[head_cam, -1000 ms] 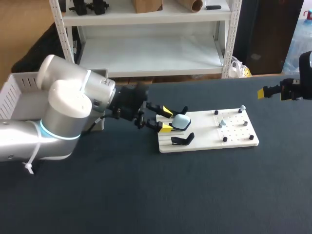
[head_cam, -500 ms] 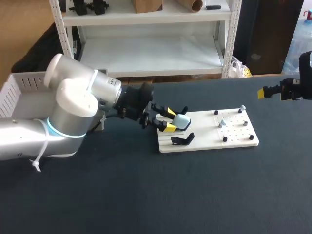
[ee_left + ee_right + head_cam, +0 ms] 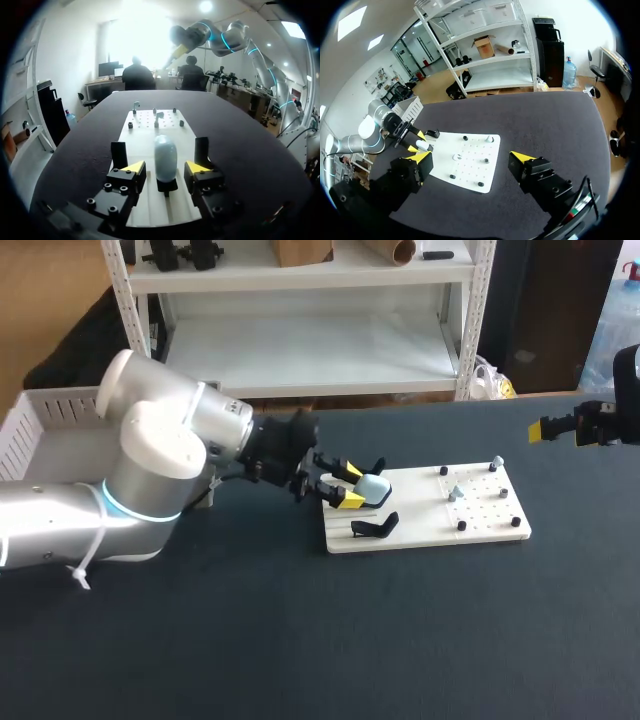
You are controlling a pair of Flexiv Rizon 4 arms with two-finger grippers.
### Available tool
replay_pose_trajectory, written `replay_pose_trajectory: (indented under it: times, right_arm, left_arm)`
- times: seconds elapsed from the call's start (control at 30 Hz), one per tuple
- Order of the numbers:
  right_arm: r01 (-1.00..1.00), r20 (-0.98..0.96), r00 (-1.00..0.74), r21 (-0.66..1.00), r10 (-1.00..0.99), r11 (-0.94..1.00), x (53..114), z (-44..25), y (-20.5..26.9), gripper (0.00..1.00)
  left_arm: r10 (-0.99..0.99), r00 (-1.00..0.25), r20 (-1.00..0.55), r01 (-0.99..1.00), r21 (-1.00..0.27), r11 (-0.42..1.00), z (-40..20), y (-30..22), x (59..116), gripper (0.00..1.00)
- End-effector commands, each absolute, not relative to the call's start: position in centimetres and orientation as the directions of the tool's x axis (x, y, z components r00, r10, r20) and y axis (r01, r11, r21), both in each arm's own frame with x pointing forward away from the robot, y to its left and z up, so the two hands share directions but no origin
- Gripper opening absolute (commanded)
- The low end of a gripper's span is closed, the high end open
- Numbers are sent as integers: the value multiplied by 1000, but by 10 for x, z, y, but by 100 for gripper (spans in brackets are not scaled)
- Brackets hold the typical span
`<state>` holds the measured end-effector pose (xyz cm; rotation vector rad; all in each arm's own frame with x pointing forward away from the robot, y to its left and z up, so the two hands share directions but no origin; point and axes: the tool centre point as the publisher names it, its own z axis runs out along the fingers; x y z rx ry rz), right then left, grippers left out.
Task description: Pick up each earbud case from the left stands, insert the matching earbuds, close the lid, and place the case in the box.
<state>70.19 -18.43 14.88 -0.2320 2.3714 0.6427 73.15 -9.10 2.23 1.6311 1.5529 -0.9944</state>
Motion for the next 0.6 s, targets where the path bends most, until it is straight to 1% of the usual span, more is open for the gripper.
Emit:
replay_pose_trajectory:
  times: [0.03, 0.2, 0.37, 0.6]
  right_arm:
    - [-324, -643, -766, 386, 1, 864, 702, 149, -185, 100]
    - [-324, -643, -766, 386, 1, 864, 702, 149, -185, 100]
    - [-324, -643, -766, 386, 1, 864, 702, 149, -185, 100]
    - [-324, -643, -766, 386, 1, 864, 702, 149, -185, 100]
  left_arm:
    - [494, 1, -870, 996, -41, -74, 20, -95, 737, 48]
    - [493, 0, -870, 997, -41, -72, 20, -96, 738, 47]
    - [494, 0, -870, 996, -43, -75, 19, -99, 737, 49]
    - [500, 8, -866, 997, -33, -74, 17, -101, 737, 48]
